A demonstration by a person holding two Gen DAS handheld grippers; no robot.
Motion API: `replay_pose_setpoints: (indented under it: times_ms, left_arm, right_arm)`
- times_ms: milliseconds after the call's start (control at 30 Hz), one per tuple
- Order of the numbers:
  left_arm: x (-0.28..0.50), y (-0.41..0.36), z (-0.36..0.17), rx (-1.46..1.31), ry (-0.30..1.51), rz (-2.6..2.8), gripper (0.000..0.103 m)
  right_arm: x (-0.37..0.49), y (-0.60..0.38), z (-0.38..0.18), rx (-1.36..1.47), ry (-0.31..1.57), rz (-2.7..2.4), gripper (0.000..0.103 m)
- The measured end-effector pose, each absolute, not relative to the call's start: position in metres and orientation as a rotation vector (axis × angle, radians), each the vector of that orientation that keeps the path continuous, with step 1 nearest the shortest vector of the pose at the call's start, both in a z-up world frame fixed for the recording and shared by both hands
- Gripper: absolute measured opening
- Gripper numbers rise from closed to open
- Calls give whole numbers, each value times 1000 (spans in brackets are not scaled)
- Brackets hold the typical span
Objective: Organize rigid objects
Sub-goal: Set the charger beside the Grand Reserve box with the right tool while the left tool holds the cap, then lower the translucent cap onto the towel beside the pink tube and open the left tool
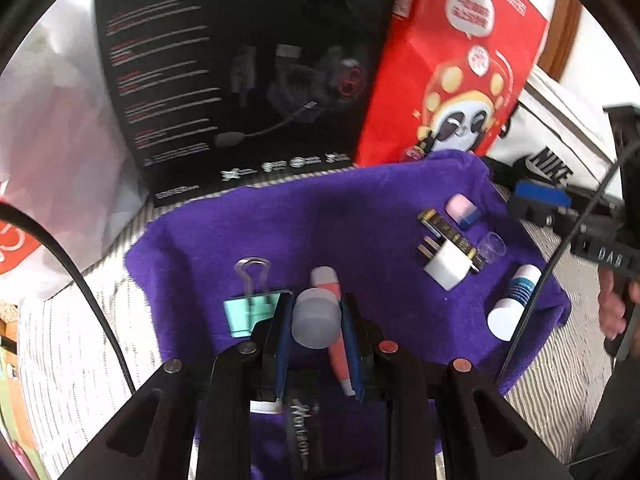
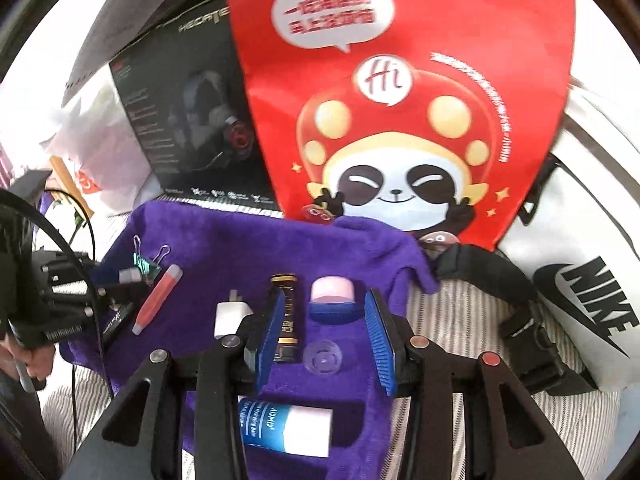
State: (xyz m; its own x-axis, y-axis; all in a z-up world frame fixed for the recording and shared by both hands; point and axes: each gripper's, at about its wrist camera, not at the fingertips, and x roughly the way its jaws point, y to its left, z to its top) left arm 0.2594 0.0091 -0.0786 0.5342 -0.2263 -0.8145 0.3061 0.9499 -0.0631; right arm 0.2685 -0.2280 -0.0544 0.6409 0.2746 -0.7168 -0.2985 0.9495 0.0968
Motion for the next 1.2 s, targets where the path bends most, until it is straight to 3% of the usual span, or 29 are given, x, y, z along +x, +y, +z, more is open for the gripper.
replay_pose_setpoints:
  times_ms: [567,1200]
  left_arm:
    - [254,-41,-107,227,1001,-357,23]
    - [253,-39,-112,235,986,-379,23]
  right_arm:
    - [271,-253,-55,6,822,284,42]
    - [273,-258,-57,-3,838,267,42]
